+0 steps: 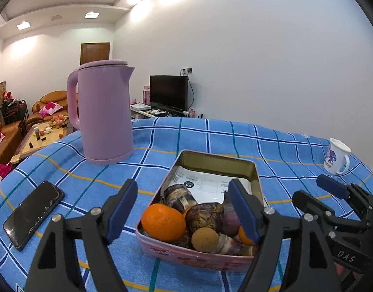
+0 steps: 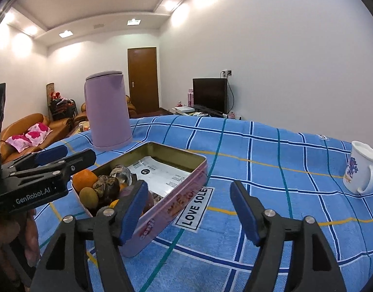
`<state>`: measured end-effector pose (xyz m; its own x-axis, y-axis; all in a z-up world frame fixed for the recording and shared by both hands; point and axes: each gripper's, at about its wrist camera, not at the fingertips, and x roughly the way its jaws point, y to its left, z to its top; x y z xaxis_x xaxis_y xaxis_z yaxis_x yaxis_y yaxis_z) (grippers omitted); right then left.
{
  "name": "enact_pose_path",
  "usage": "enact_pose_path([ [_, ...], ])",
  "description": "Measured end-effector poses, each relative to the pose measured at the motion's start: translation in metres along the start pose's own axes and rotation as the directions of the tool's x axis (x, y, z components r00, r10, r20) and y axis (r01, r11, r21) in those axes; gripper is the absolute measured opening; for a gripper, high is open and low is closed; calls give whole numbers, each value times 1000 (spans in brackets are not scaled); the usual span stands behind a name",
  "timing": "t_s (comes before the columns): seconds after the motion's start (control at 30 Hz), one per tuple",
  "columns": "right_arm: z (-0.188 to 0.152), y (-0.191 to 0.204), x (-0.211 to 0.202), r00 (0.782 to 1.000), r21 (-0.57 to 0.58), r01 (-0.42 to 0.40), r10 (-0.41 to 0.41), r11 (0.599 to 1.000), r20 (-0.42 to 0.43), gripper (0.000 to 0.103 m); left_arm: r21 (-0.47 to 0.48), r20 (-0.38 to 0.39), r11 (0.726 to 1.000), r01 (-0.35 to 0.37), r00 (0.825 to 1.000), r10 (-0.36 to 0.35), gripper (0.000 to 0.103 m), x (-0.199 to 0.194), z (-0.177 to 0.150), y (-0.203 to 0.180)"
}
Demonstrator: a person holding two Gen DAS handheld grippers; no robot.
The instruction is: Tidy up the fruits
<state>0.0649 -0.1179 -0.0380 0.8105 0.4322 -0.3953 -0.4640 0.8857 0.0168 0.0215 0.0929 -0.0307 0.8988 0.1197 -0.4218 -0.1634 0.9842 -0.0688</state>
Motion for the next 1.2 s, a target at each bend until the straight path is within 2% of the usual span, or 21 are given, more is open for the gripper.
enact_pose_path([
  [0.33, 0, -3, -3, 1000, 15, 4, -4, 1000, 6, 78, 23, -2, 1000, -1, 1000, 1, 79, -1, 1, -6],
  [0.47, 0, -4, -2, 1000, 18, 4, -4, 1000, 6, 78, 26, 1, 1000, -7, 1000, 7, 89, -2, 0, -7],
  [0.83, -1, -6, -4, 1000, 29, 8, -8, 1000, 9, 79, 52, 12, 999, -5, 1000, 5, 93, -5, -1, -12],
  [0.97, -1, -8, -6, 1000, 38, 21, -22, 999, 20, 81, 57, 15, 998, -15, 1000, 14, 100, -7, -1, -13],
  [1.2, -1, -10, -8, 999, 50, 33, -35, 998, 31, 83, 60, 18, 998, -6, 1000, 5, 102, -9, 0, -14],
])
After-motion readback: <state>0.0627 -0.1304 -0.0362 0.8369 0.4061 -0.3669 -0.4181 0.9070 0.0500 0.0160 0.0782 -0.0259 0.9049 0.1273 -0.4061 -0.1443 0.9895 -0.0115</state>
